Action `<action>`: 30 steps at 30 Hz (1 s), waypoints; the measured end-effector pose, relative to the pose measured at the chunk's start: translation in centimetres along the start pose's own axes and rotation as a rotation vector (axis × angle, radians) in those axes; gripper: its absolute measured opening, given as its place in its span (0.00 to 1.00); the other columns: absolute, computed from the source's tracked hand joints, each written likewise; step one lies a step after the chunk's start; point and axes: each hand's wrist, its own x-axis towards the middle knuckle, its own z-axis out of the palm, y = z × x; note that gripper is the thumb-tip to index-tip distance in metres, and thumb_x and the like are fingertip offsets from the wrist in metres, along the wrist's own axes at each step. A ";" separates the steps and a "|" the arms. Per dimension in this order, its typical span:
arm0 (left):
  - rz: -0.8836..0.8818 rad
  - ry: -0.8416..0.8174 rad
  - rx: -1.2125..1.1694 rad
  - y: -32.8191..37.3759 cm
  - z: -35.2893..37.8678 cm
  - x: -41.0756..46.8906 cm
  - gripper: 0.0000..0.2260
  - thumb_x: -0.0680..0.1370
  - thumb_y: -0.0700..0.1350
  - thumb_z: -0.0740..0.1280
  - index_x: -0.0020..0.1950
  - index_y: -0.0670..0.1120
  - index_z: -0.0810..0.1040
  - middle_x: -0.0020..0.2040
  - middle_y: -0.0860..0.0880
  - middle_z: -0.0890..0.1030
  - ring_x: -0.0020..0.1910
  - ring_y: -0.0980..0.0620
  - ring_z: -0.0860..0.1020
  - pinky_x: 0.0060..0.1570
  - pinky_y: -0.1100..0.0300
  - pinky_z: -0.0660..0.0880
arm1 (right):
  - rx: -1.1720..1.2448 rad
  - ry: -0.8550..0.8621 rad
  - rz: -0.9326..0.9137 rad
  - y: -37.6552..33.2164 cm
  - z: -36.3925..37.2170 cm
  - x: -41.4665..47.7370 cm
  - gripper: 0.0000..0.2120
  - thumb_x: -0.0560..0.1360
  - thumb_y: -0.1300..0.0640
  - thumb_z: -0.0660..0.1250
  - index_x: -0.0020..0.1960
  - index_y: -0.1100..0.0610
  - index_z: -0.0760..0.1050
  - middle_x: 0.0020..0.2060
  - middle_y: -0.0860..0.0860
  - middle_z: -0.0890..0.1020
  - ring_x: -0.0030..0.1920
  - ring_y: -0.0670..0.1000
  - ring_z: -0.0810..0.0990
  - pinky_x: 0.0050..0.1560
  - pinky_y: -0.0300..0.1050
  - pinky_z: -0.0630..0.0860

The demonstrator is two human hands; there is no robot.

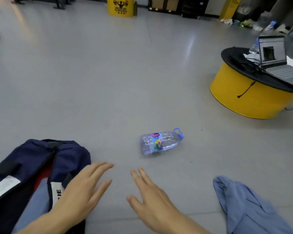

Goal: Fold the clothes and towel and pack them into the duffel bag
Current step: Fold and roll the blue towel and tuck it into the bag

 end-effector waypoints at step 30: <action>-0.028 -0.678 -0.136 17.9 27.5 5.1 0.19 0.84 0.58 0.55 0.74 0.57 0.68 0.69 0.57 0.73 0.68 0.55 0.71 0.68 0.62 0.64 | 0.004 0.594 0.708 36.9 3.4 -11.0 0.09 0.79 0.52 0.69 0.57 0.52 0.77 0.56 0.51 0.73 0.49 0.55 0.78 0.49 0.51 0.77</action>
